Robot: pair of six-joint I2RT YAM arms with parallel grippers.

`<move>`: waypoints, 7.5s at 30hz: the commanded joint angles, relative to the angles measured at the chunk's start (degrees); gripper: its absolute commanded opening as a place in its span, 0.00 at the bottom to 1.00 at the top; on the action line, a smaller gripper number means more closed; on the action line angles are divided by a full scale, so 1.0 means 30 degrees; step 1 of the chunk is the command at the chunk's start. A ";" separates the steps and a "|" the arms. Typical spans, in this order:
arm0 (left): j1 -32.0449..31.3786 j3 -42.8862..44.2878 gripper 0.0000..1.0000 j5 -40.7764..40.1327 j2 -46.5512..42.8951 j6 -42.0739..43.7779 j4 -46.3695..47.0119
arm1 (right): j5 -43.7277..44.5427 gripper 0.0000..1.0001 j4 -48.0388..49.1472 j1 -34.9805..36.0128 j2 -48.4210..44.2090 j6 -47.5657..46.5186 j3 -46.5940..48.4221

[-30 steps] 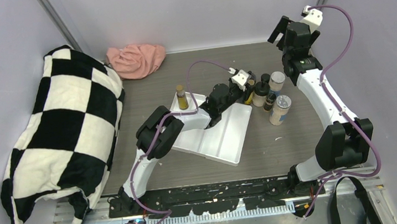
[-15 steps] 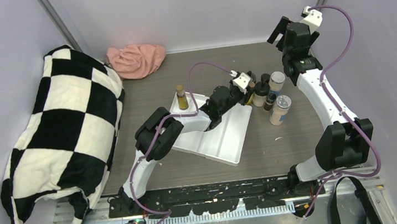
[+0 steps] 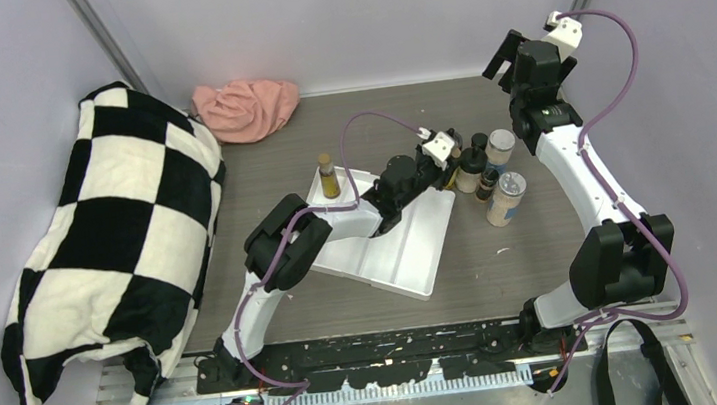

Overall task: Organize the condiment bottles
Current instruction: Pick up the bottle from the center of the board, then place the bottle in the storage box.

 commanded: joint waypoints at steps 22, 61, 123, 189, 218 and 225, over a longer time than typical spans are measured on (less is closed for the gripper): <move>-0.0023 0.1554 0.00 -0.1913 -0.1347 0.0511 0.1037 | -0.0114 0.93 0.0557 -0.0085 -0.0600 0.0094 0.0423; 0.0267 -0.0181 0.00 -0.3867 -0.5886 0.0759 0.1108 | -0.0377 0.93 0.0119 -0.0085 -0.2067 0.0545 -0.0186; -0.0521 -1.9528 0.00 -1.4263 -1.9884 0.3682 0.9233 | -0.2421 0.92 0.0899 -0.0083 -0.3277 0.2380 -0.2045; 0.3816 -2.1332 0.00 -1.0733 -1.6333 -0.2571 0.7762 | -0.2432 0.91 0.1742 -0.0033 -0.1750 0.2175 -0.2538; 0.3815 -2.1540 0.00 -1.0841 -1.5455 -0.1157 0.9061 | -0.2423 0.91 0.1731 -0.0026 -0.1892 0.2142 -0.2708; 0.3815 -2.1535 0.00 -1.0732 -1.5127 -0.0922 0.9275 | -0.2403 0.91 0.1755 -0.0027 -0.1858 0.2101 -0.2718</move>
